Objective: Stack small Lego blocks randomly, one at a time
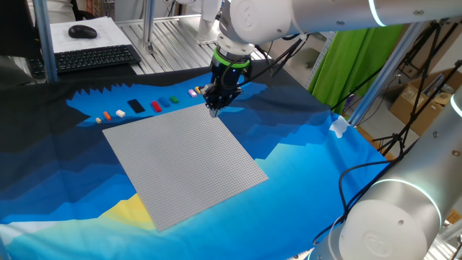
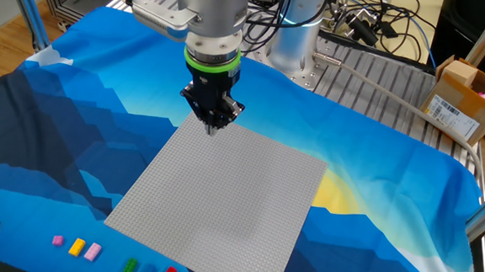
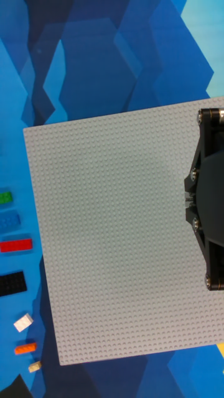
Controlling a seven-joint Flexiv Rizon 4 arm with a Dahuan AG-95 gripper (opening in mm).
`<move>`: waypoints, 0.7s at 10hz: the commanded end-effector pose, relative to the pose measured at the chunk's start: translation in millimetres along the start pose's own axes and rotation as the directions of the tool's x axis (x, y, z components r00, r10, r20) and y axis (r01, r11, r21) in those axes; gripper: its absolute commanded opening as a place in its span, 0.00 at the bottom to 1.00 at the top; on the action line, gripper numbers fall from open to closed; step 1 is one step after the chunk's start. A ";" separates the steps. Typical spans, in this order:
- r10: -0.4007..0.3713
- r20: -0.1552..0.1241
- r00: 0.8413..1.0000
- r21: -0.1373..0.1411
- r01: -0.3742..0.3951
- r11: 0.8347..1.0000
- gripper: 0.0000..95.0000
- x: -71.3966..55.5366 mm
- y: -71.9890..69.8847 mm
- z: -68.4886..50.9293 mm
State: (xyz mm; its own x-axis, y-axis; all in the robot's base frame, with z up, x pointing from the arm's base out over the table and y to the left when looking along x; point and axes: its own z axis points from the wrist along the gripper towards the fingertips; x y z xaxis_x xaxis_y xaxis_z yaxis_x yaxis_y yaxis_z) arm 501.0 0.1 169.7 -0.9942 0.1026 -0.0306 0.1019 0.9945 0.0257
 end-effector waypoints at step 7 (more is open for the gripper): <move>0.007 0.017 1.000 -0.001 -0.007 1.000 0.00 1.0 -0.2 -0.4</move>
State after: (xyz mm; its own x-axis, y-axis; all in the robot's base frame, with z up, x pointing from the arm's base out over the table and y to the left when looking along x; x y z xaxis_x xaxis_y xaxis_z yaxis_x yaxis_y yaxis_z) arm 499.8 0.2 171.0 -0.9931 0.1107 -0.0394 0.1096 0.9936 0.0280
